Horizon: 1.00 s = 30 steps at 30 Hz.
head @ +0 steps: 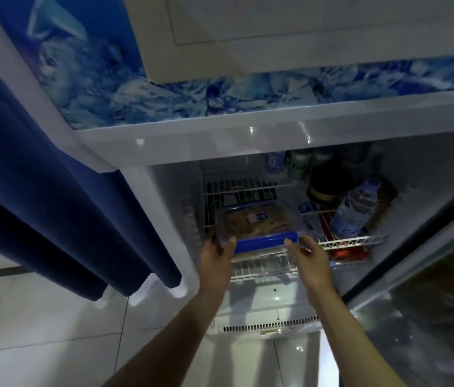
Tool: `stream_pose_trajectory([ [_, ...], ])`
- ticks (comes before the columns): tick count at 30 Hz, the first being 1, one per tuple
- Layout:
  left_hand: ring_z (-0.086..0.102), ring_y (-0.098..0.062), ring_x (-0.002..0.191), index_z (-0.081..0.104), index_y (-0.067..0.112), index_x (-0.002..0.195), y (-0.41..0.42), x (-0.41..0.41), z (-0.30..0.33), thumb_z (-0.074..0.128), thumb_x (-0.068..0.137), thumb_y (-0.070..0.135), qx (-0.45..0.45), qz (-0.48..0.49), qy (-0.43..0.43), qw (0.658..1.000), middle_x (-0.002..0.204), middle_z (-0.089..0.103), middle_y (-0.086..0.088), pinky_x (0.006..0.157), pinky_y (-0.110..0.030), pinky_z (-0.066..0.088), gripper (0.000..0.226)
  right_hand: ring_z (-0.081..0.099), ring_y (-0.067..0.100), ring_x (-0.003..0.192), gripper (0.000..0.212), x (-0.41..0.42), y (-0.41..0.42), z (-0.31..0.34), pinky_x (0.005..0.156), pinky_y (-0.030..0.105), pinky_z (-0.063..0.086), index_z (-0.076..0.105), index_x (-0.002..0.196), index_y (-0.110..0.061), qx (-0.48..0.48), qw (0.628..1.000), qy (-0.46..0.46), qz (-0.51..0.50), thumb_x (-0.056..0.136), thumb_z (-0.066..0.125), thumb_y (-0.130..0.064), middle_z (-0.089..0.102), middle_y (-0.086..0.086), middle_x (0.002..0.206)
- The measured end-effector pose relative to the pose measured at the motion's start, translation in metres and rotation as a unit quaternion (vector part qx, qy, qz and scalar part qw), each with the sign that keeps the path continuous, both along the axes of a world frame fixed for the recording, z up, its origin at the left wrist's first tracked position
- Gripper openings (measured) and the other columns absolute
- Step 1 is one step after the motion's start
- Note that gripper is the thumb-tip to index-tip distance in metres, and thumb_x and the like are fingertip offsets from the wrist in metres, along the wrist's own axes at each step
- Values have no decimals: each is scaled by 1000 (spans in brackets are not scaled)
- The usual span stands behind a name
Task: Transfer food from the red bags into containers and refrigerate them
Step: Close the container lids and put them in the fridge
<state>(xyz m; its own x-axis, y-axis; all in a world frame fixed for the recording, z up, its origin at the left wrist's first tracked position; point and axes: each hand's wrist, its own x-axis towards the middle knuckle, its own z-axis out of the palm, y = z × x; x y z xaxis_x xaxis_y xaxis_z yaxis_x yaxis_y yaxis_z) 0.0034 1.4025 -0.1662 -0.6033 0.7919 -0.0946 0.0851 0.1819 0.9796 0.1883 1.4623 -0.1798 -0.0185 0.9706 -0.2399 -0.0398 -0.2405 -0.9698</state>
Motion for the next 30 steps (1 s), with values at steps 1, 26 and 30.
stream_pose_trajectory([
  [1,65,-36,87,64,4,124,5,-4,-4,65,101,27,-7,4,28,1000,91,67,-27,52,-14,43,33,65,26,108,28,-6,6,-2,92,37,49,63,118,-11,13,1000,-10,-15,93,73,-19,69,-1,106],
  [26,-15,-32,158,8,26,165,90,-22,-43,9,102,51,-265,-202,493,804,172,-17,-2,128,-56,1,68,28,28,154,69,-59,85,-31,122,61,21,25,161,-20,215,771,-574,173,98,44,-38,17,3,170],
  [30,-13,-28,159,-5,33,164,122,-34,-30,33,110,35,-248,-166,454,840,171,-17,-1,129,-50,4,66,4,24,158,75,-77,124,-33,127,54,5,-9,162,-28,195,781,-554,213,107,39,-43,-14,-5,170],
])
